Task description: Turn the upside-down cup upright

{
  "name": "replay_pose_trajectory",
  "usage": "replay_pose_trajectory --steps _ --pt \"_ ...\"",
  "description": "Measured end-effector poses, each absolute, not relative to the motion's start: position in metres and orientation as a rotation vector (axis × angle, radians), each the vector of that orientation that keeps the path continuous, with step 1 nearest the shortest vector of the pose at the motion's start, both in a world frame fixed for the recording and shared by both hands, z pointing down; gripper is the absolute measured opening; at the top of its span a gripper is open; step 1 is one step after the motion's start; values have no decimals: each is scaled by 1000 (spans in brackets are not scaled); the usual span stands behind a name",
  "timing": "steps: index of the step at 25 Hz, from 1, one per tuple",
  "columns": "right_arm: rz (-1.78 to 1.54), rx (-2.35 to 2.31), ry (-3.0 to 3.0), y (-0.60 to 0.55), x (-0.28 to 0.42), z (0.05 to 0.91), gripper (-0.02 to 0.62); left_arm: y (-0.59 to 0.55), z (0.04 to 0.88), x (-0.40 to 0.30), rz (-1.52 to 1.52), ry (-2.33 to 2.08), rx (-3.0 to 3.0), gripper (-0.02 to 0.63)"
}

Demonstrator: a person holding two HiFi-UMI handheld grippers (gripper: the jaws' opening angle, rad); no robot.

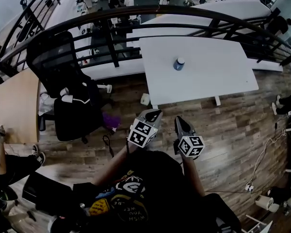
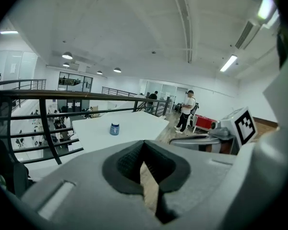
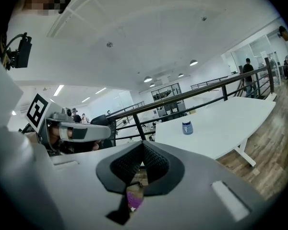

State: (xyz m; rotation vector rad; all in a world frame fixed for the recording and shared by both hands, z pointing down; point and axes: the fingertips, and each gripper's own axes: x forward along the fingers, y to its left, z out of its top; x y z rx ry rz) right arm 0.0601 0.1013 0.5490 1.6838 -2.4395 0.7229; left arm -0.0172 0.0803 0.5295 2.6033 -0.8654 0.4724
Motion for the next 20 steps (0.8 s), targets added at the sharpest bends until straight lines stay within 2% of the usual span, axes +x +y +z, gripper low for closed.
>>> replay_pose_trajectory --steps 12,20 --pt "807 1665 -2386 31 55 597 -2 26 569 -44 481 -841 2481 5" --pt "822 1645 -2384 -70 100 631 -2 -71 586 -3 571 -864 2474 5"
